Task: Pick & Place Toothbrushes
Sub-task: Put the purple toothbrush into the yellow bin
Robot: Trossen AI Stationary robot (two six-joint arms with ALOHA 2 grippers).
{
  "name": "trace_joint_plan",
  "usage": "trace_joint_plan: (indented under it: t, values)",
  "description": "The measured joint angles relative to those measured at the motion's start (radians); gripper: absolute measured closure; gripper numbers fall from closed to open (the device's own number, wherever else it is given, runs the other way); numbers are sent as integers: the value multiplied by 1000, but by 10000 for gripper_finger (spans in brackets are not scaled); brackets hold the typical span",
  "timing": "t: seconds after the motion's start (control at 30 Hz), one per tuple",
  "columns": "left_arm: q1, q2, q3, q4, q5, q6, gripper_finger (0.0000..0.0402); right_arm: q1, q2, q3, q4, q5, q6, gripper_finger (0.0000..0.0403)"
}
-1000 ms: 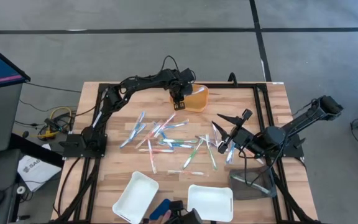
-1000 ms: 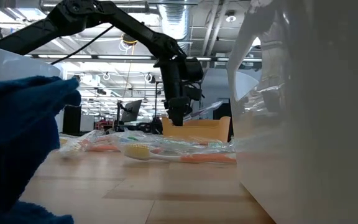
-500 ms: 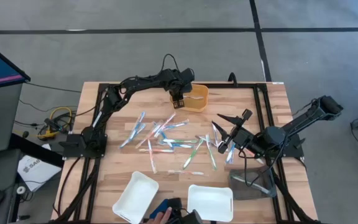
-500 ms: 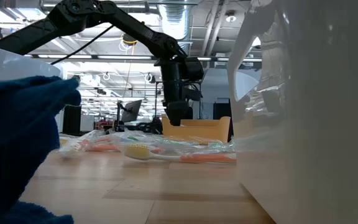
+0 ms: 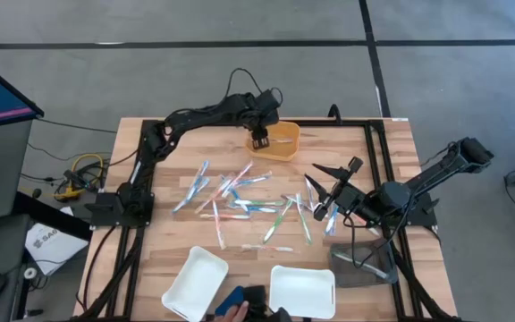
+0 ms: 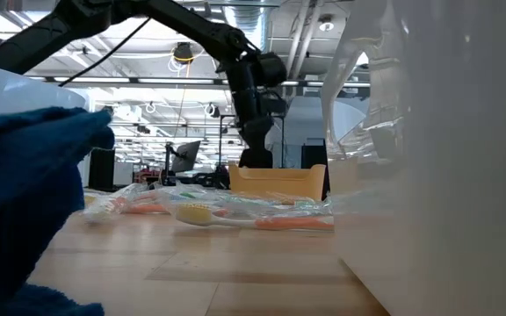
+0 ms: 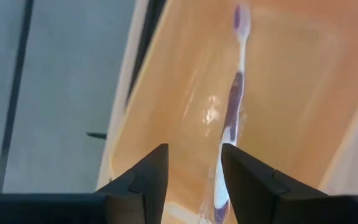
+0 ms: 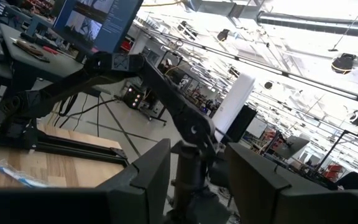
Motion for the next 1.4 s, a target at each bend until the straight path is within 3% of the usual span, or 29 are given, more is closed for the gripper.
trace_joint_plan:
  t: [0.3,0.6,0.87,1.4]
  values:
    - [-9,-38,0,34,12,-24,257,0,0,0,0,0,0,258]
    - [17,-37,-96,64,-119,-82,257,0,0,0,0,0,0,258]
    - [56,-35,-215,110,-123,-184,256,0,0,0,0,0,1,258]
    - [21,-35,-227,125,-47,-186,257,0,0,0,0,0,-1,258]
